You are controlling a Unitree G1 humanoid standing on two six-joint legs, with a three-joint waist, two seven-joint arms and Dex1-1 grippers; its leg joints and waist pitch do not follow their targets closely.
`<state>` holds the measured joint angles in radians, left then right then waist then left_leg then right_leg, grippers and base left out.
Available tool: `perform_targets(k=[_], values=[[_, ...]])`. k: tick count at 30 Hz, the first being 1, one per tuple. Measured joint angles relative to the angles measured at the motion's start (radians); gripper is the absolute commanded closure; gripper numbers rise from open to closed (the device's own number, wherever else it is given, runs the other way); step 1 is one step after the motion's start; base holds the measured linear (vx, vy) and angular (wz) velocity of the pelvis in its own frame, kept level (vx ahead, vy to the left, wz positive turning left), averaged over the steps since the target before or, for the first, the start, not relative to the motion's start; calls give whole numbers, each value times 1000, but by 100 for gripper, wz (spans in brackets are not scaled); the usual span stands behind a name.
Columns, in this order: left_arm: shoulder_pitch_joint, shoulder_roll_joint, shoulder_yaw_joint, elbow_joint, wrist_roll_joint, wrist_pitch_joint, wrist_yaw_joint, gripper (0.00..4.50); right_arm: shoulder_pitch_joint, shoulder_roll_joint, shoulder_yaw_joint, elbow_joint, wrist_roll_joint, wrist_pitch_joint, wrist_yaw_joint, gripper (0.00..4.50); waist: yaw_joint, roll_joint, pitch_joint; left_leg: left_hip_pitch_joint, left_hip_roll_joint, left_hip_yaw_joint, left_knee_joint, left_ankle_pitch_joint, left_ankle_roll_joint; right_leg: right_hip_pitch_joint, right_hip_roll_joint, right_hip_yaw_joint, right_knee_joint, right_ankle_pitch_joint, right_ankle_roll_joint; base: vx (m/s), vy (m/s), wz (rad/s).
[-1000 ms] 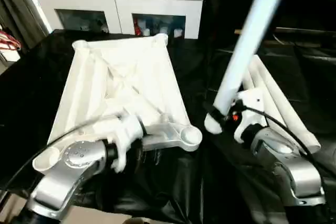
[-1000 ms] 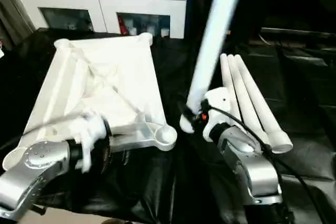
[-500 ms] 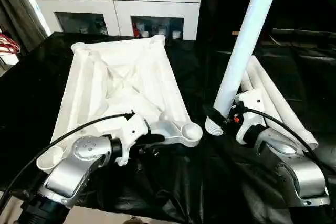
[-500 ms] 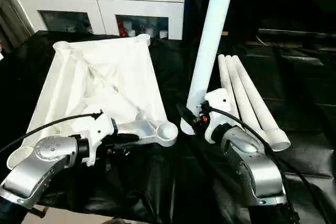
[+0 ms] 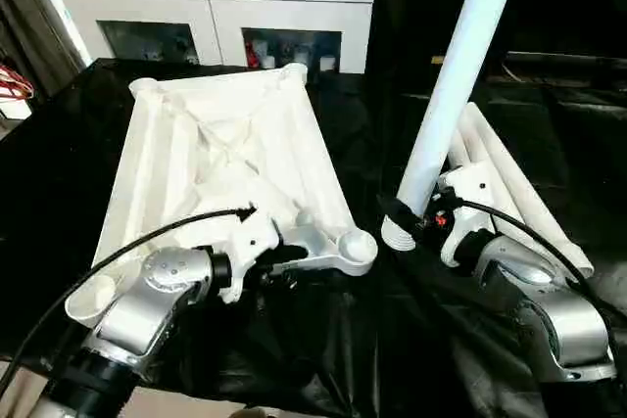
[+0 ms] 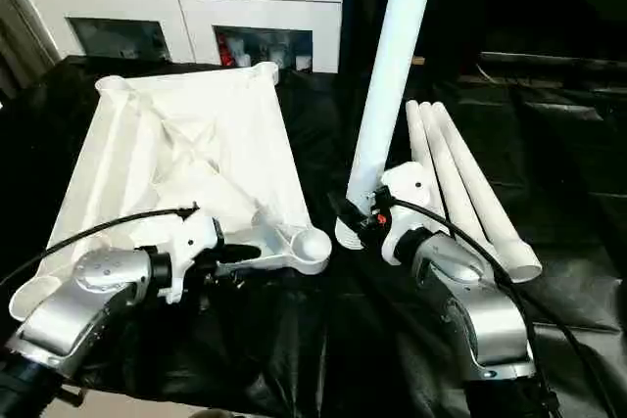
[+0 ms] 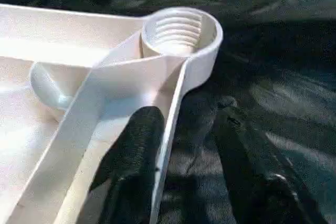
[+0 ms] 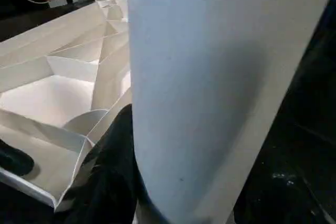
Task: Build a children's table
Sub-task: Pick table leg
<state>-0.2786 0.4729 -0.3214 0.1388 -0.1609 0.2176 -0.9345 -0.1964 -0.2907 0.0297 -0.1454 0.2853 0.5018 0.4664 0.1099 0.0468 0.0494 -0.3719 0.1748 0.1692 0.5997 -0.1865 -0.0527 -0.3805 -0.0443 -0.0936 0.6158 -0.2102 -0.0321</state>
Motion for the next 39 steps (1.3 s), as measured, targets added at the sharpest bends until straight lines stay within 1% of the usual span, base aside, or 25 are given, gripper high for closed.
perform_targets(k=[4,5,7,10,12,14,17,18,21,22,24,26,27,29,32,37,39], values=[[-9,6,-4,43,31,-31,1,254,-4,0,2,0,0,0,1,259,0,0,0,0,0,0,0,0,0,0,0,0,0,0,0,0,0,0],[-9,6,-4,43,31,-31,-1,270,-4,0,2,0,0,0,1,259,0,0,0,0,0,0,0,0,0,0,0,0,0,0,0,0,0,0],[-9,6,-2,43,28,-29,-11,286,-4,0,2,0,0,0,2,259,0,0,0,0,0,0,0,0,0,0,0,0,0,0,0,0,0,0],[-9,6,8,43,15,-18,-22,290,-5,0,2,3,0,0,5,259,1,0,0,0,0,0,0,0,0,0,0,0,0,0,0,0,0,0],[-9,6,11,43,7,-11,-32,321,-6,-3,2,5,0,0,16,259,1,0,0,0,0,0,0,0,0,0,0,0,0,0,0,0,0,0],[-9,6,16,42,-2,-4,-36,327,-9,-8,5,12,0,0,27,259,1,0,0,0,0,0,0,0,1,0,0,0,0,0,-1,0,0,0],[-9,4,19,29,-3,1,-45,365,-12,-19,18,14,0,0,46,259,2,-1,0,-1,0,0,0,0,1,0,0,0,0,0,-2,0,0,0],[-9,4,18,27,-3,2,-45,365,-13,-19,19,14,0,0,48,259,2,-1,0,-1,0,0,0,-1,1,0,0,0,0,0,-2,0,0,0],[-9,8,15,11,4,28,-45,384,-20,-26,20,31,0,0,67,259,2,-1,-1,-1,0,1,0,-1,2,0,-1,0,0,0,-2,0,0,0],[-10,9,10,5,9,39,-43,409,-27,-29,20,36,-1,0,68,259,2,-1,-1,-1,0,1,0,-1,2,0,-1,0,0,0,-3,0,0,0],[-12,10,3,-7,30,46,-40,409,-34,-31,21,38,-1,-1,74,259,3,-2,-1,-1,0,1,0,-1,2,0,-1,0,0,0,-2,0,0,0],[-19,18,-13,-20,46,54,-43,424,-34,-35,22,39,-2,-1,83,259,3,-3,-2,-1,0,1,0,-1,3,0,-1,0,0,0,-2,0,0,0],[-20,21,-19,-32,57,62,-42,424,-34,-37,23,40,-3,-1,86,259,2,-3,-2,-1,-1,1,0,-2,3,0,-2,0,0,0,-2,0,0,0],[-24,29,-31,-53,78,81,-42,443,-34,-39,26,41,-4,-2,89,259,2,-2,-2,0,-1,2,0,-2,4,0,-2,0,0,0,-2,0,0,0],[-23,27,-45,-91,88,121,-33,447,-34,-45,27,43,-9,-4,92,259,1,-2,-2,0,-2,3,0,-3,5,0,-4,0,0,0,-2,0,0,0],[9,-30,-88,-208,79,248,11,447,-39,-60,25,69,-18,-15,104,259,1,-1,-2,-1,-3,5,0,-4,7,0,-6,0,0,0,-2,0,0,0],[16,-59,-98,-234,80,294,39,447,-39,-64,22,73,-20,-16,104,259,2,0,-2,-1,-3,5,1,-4,7,0,-6,0,0,0,-2,0,0,0]])
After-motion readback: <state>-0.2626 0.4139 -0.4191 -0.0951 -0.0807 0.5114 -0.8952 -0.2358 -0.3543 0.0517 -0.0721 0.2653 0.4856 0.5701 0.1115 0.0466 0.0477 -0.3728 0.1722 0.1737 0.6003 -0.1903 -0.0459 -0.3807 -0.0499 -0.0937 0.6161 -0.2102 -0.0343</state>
